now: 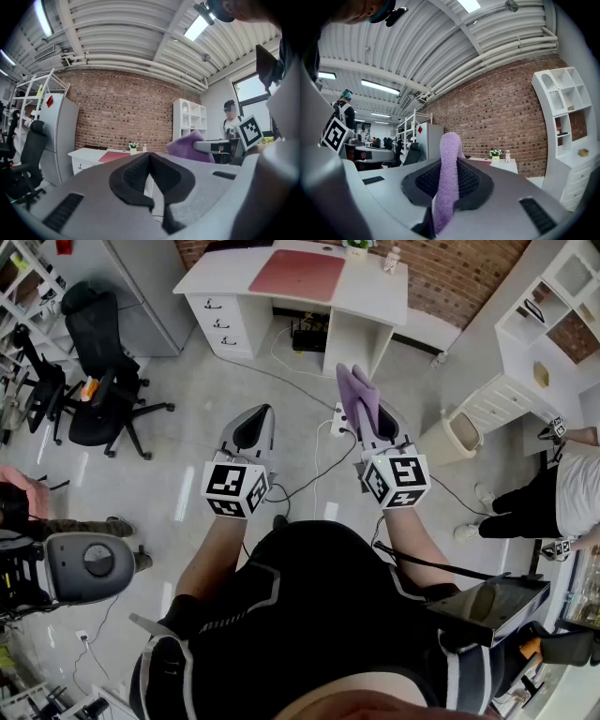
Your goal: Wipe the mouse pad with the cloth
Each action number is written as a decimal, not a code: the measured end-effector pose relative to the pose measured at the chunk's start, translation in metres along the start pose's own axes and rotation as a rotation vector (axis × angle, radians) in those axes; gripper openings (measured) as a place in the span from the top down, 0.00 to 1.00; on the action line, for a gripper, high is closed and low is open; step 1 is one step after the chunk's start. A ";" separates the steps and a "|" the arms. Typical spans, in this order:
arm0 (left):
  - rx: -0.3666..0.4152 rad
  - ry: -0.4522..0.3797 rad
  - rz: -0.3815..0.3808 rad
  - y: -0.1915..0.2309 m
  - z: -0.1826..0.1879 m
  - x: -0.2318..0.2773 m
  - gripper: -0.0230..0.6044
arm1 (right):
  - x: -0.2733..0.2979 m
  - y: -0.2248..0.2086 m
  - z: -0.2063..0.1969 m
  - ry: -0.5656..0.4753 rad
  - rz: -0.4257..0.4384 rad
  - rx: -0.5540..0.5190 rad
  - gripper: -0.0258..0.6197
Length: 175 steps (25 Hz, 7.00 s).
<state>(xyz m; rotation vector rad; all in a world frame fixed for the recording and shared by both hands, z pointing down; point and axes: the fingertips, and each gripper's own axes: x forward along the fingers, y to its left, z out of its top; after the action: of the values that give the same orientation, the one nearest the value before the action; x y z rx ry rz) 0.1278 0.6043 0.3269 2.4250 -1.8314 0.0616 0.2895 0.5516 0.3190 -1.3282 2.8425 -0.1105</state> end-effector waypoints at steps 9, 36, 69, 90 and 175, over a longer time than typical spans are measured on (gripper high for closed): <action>0.013 -0.009 0.011 0.008 0.006 0.002 0.96 | 0.009 0.000 0.001 0.007 -0.007 -0.010 0.87; 0.021 0.028 -0.039 0.066 -0.027 0.014 0.96 | 0.073 0.024 -0.019 0.008 -0.006 -0.007 0.87; -0.059 0.073 -0.040 0.103 0.008 0.280 0.96 | 0.280 -0.167 -0.007 0.033 0.175 0.059 0.87; -0.063 0.105 0.033 0.157 -0.003 0.359 0.96 | 0.353 -0.234 -0.027 0.023 0.136 0.095 0.87; -0.123 0.376 -0.214 0.464 -0.115 0.657 0.96 | 0.669 -0.345 -0.300 0.692 -0.420 0.185 0.87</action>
<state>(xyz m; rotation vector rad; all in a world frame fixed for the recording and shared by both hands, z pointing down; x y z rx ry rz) -0.1342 -0.1380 0.5295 2.3153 -1.3711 0.3501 0.1145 -0.1624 0.6588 -2.1497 2.8378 -0.9832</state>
